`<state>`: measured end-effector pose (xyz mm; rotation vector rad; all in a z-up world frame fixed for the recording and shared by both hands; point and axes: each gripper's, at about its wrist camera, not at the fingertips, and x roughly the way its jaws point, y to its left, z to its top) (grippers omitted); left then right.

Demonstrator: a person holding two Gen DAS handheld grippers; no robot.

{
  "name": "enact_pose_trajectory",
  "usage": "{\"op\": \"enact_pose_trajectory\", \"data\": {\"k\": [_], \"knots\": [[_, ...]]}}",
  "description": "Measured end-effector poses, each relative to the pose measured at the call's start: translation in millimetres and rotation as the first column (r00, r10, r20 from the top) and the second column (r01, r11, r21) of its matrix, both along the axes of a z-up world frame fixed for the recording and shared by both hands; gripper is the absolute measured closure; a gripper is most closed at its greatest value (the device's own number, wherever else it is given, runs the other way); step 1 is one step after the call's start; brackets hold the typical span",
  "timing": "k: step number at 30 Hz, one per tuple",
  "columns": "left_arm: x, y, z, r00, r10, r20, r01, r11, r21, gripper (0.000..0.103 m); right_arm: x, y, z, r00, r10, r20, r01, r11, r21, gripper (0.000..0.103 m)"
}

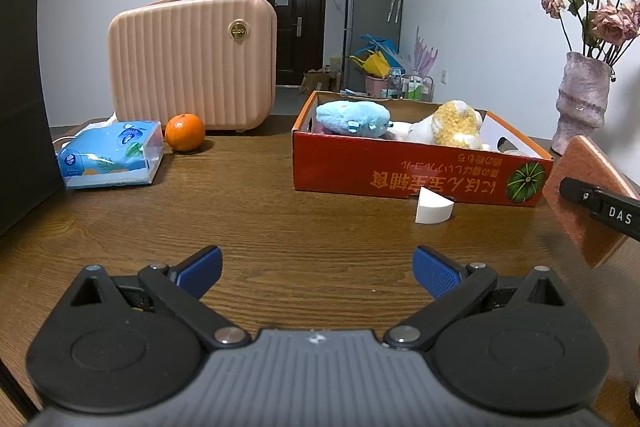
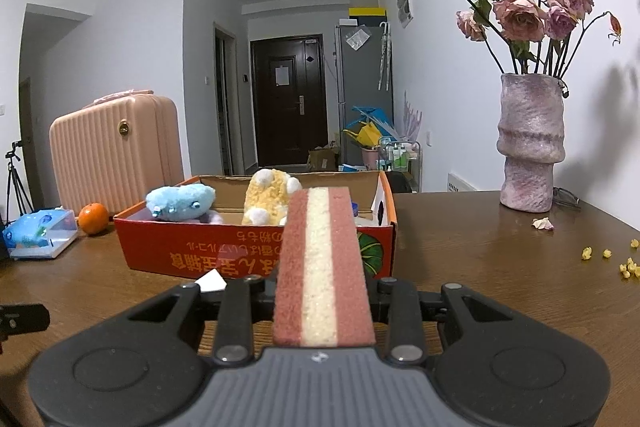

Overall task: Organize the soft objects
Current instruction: 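Lift the sponge block off the table with the right gripper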

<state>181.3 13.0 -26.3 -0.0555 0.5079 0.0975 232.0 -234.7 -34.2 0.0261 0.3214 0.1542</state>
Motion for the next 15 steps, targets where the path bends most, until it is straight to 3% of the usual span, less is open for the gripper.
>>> {"op": "enact_pose_trajectory", "data": {"k": [15], "knots": [[24.8,-16.6,-6.1,0.999,-0.041,-0.034,0.042,0.998,0.045,0.0,2.7,-12.8,1.5,0.999,-0.036,-0.012,0.037,0.998,0.058,0.072]]}}
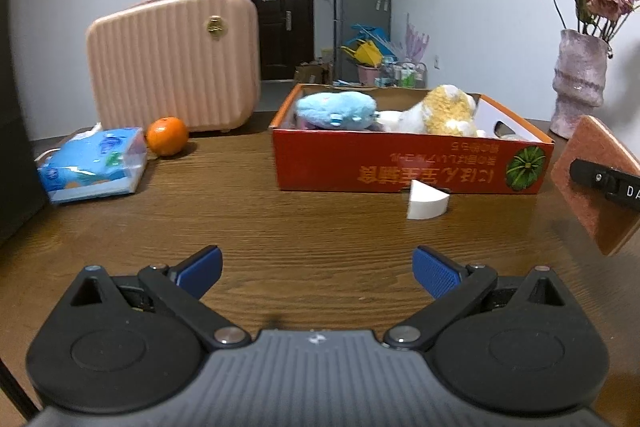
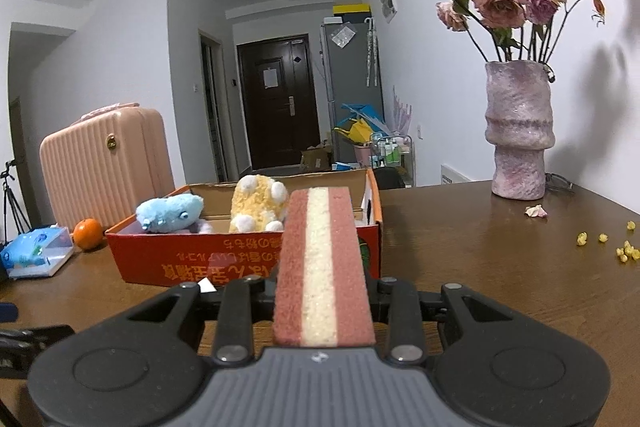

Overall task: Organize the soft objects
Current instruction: 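Lift the sponge block off the table with the right gripper, then grasp the white wedge sponge with the left gripper while the right holds the block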

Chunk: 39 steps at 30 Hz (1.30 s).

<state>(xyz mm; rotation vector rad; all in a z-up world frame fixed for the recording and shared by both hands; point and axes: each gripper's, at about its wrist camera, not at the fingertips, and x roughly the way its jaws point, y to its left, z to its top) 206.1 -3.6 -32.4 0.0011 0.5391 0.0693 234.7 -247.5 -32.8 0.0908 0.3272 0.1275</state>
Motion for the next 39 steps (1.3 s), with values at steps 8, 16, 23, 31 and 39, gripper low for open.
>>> {"op": "enact_pose_trajectory", "data": {"k": [8,16,23,31,39], "knots": [[27.7,-26.1,-7.0,0.999,-0.034,-0.031,0.035,0.999,0.031,0.0,3.4,-9.3,0.7,0.999,-0.031,-0.008,0.032,0.999,0.029,0.072],[51.0,-42.2,-11.7,0.997,-0.062,-0.051,0.064,0.997,0.037,0.0,10.2,-24.7,-0.3,0.997,-0.075,-0.014,0.076,0.997,0.036,0.072],[72.0,-51.1,-15.0,0.994,-0.082,-0.071,0.084,0.996,0.03,0.0,20.2,-39.9,-2.2,0.991,-0.128,-0.028,0.129,0.991,0.046,0.072],[97.6,-67.2,-21.6,0.988,-0.114,-0.1,0.117,0.993,0.031,0.0,28.6,-50.1,-3.1,0.986,-0.161,-0.036,0.163,0.985,0.06,0.072],[123.3,-75.3,-23.5,0.992,-0.075,-0.103,0.078,0.997,0.029,0.0,32.0,-51.5,-4.6,0.984,-0.174,-0.043,0.177,0.982,0.061,0.072]]}}
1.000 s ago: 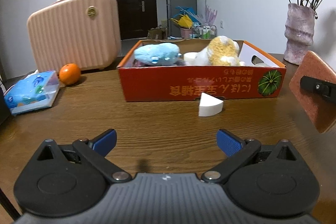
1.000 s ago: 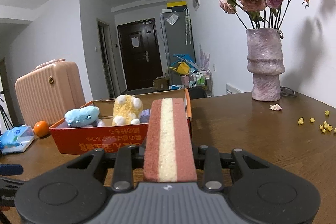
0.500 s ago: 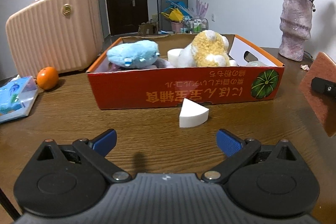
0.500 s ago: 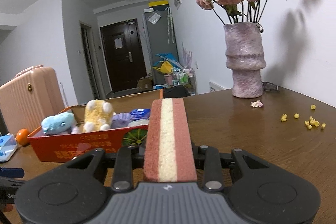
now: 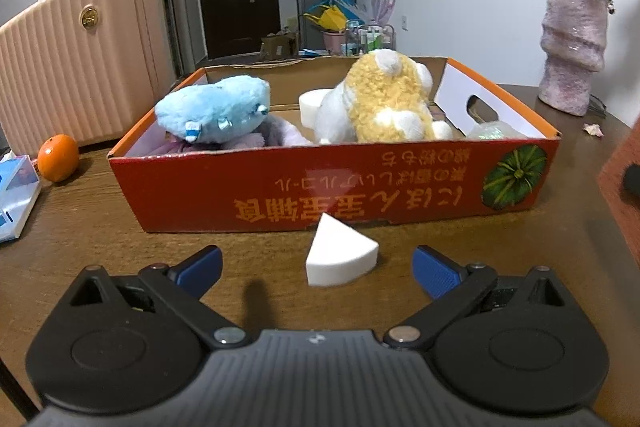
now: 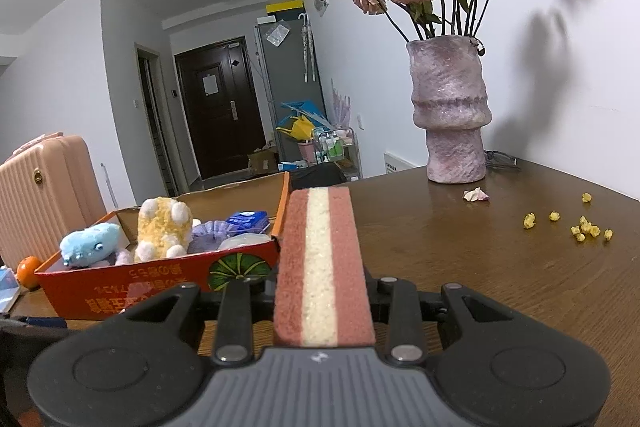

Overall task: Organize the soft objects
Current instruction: 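Grasp the white wedge sponge with the left gripper while the right holds the block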

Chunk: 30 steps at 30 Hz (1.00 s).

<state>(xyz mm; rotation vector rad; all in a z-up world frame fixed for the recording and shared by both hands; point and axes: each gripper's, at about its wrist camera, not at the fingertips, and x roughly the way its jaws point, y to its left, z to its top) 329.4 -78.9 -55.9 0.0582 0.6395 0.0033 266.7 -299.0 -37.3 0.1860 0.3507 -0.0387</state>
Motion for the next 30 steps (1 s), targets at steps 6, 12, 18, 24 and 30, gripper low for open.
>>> {"op": "enact_pose_trajectory", "data": {"k": [6,12,18,24,30], "knots": [[10.8,2.6,-1.9,1.0,0.025,-0.005,-0.025,1.0,-0.005,0.017,2.7,-2.1,-1.6,1.0,-0.009,-0.01,0.009,1.0,0.005,0.072],[16.5,4.6,-3.9,1.0,0.022,-0.018,-0.022,0.999,-0.024,0.041,3.6,-1.8,-1.8,1.0,-0.008,-0.01,0.008,1.0,0.004,0.072],[13.6,2.3,-3.5,0.999,-0.029,-0.015,0.029,0.999,-0.043,0.069,4.2,-1.9,-1.6,1.0,-0.002,-0.01,0.002,1.0,0.003,0.072],[10.7,-0.3,-2.7,1.0,-0.013,0.002,0.013,1.0,-0.022,0.072,4.4,-1.5,-1.7,1.0,0.003,-0.01,-0.003,1.0,0.003,0.072],[0.2,1.0,1.6,0.999,-0.012,0.035,0.013,1.0,-0.018,0.074,4.0,-2.4,-2.0,1.0,0.007,-0.013,-0.007,1.0,0.007,0.072]]}}
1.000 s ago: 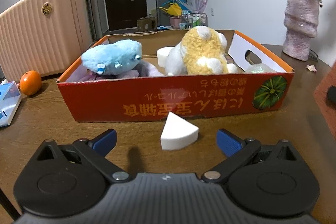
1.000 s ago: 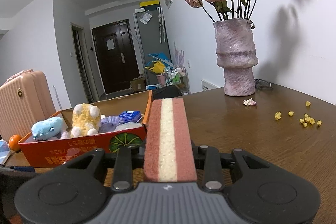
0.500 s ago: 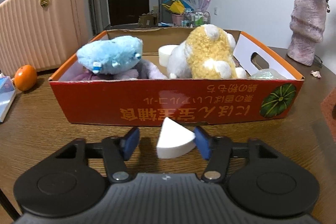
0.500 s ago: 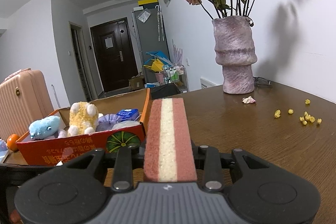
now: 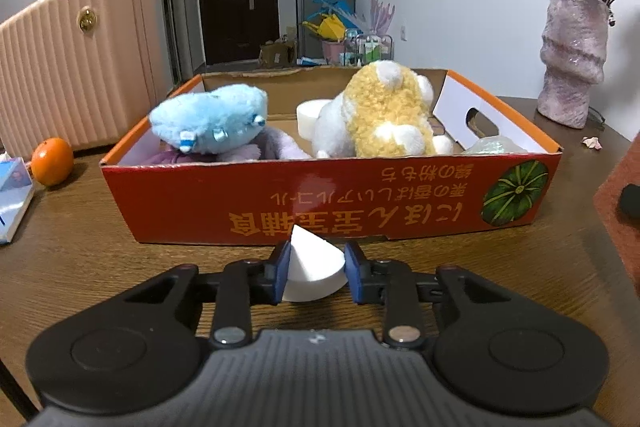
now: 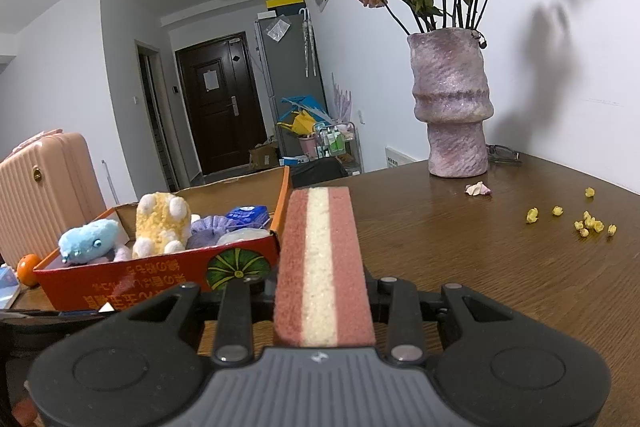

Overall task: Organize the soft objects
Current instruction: 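Grasp the white wedge sponge with the left gripper while the right holds the block, then carry the white wedge and pink block in both grippers over the cardboard box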

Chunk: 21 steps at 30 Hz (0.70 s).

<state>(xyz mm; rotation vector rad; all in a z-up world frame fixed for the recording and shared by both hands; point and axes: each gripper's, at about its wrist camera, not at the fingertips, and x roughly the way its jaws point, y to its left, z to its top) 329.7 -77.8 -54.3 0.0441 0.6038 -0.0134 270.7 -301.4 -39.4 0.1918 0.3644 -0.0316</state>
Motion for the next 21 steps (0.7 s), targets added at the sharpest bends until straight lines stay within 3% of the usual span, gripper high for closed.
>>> {"op": "enact_pose_trajectory", "data": {"k": [8,21], "knots": [[-31.9,-2.4,11.3,0.996,-0.017,0.091,0.015,1.0,0.023,0.074,0.0,-2.4,0.4,1.0,-0.005,0.002,0.005,1.0,0.008,0.072],[-73.0,3.7,23.8,0.986,-0.038,0.163,0.035,0.999,0.021,0.074,-2.1,-2.1,0.7,1.0,0.011,0.003,-0.011,1.0,0.008,0.072]]}}
